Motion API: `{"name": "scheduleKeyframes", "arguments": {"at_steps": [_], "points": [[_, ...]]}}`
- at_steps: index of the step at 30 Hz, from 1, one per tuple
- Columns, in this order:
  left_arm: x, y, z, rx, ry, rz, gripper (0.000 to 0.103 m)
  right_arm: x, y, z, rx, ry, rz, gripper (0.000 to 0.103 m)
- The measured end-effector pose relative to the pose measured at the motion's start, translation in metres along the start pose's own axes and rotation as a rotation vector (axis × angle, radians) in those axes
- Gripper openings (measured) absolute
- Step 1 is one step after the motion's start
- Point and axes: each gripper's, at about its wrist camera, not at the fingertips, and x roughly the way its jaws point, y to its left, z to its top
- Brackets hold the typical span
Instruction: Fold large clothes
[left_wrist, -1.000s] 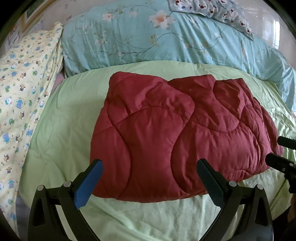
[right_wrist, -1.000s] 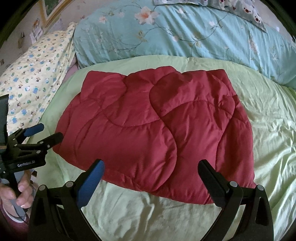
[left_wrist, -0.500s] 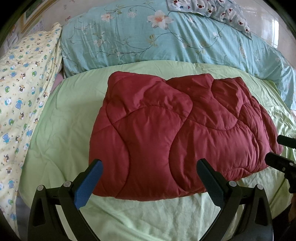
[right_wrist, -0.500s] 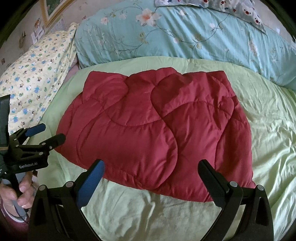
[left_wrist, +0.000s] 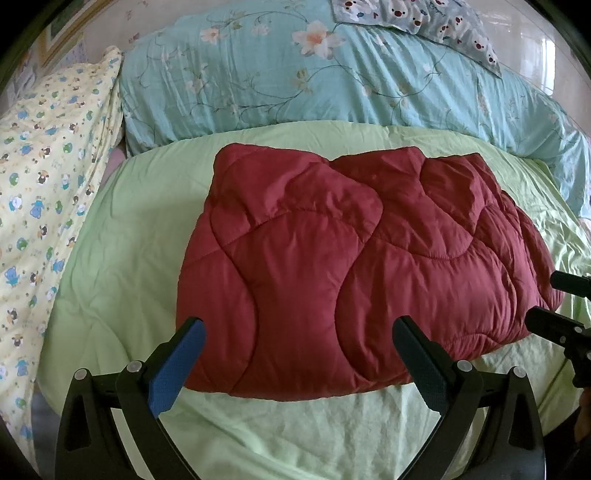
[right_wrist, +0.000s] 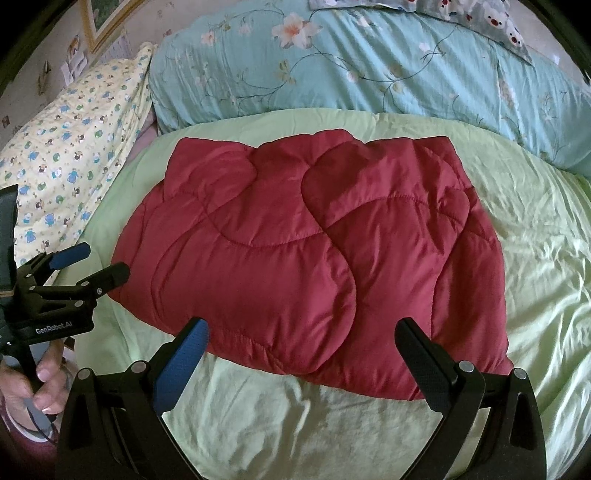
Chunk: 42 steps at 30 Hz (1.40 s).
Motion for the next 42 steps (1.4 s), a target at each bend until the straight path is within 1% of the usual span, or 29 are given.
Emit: {"name": "scheduleKeyframes", "arguments": {"at_steps": [10, 42], "points": [[0.001, 0.0006, 0.0004, 0.017, -0.004, -0.006, 0.102, 0.0003, 0.0004, -0.0002, 0.0, -0.003, 0.002, 0.102], [0.0054, 0.0021, 0.0019, 0.024, 0.0, -0.012, 0.102, 0.0004, -0.0017, 0.0004, 0.003, -0.003, 0.006, 0.102]]}}
